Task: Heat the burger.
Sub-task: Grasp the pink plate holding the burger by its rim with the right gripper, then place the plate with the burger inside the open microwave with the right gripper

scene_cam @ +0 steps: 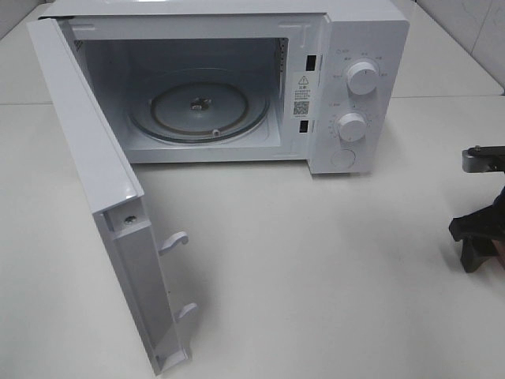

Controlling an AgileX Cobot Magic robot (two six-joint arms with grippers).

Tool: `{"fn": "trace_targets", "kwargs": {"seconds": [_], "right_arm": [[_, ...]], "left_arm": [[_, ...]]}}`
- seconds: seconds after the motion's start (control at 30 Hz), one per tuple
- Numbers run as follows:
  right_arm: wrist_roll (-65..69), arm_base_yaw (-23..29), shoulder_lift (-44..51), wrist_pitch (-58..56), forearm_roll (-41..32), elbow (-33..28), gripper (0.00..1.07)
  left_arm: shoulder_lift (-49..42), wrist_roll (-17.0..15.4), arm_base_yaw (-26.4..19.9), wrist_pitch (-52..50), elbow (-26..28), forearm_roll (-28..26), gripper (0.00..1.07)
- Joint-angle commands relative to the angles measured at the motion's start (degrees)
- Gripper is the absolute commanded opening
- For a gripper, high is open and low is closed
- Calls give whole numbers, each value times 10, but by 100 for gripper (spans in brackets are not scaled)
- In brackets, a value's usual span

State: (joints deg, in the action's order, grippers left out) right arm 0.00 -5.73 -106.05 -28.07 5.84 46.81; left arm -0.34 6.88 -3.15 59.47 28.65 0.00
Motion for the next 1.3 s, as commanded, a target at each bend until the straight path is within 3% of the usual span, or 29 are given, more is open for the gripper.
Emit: {"fn": "trace_targets", "kwargs": {"seconds": [0.03,0.43,0.5,0.53,0.57,0.6,0.63,0.67,0.73,1.03,1.3], "right_arm": [[0,-2,-21,2,-13,-7,72],[0,-2,-21,-9,-23,-7,62],[0,-2,-21,-10,-23,-7,47],[0,-2,-21,-10,-23,-7,47],[0,-2,-21,-12,-23,-7,32],[0,-2,-21,-12,-23,-7,32],[0,-2,-21,-13,-23,-7,24],[-3,-2,-21,-11,-23,-7,4],[-7,-2,-21,-9,-23,-7,0],[22,-2,-21,22,-21,-7,0],[23,33,-10,-14,23,-7,0]], "left_arm": [[-11,-1,2,-3,-1,0,100],[-11,-1,2,-3,-1,0,100],[-11,-1,2,-3,-1,0,100],[-11,-1,2,-3,-1,0,100],[-11,-1,2,-3,-1,0,100],[-11,-1,2,-3,-1,0,100],[-11,-1,2,-3,-1,0,100],[-11,-1,2,-3,-1,0,100],[-11,-1,2,-3,-1,0,100],[-11,-1,2,-3,-1,0,100],[-11,-1,2,-3,-1,0,100]]}}
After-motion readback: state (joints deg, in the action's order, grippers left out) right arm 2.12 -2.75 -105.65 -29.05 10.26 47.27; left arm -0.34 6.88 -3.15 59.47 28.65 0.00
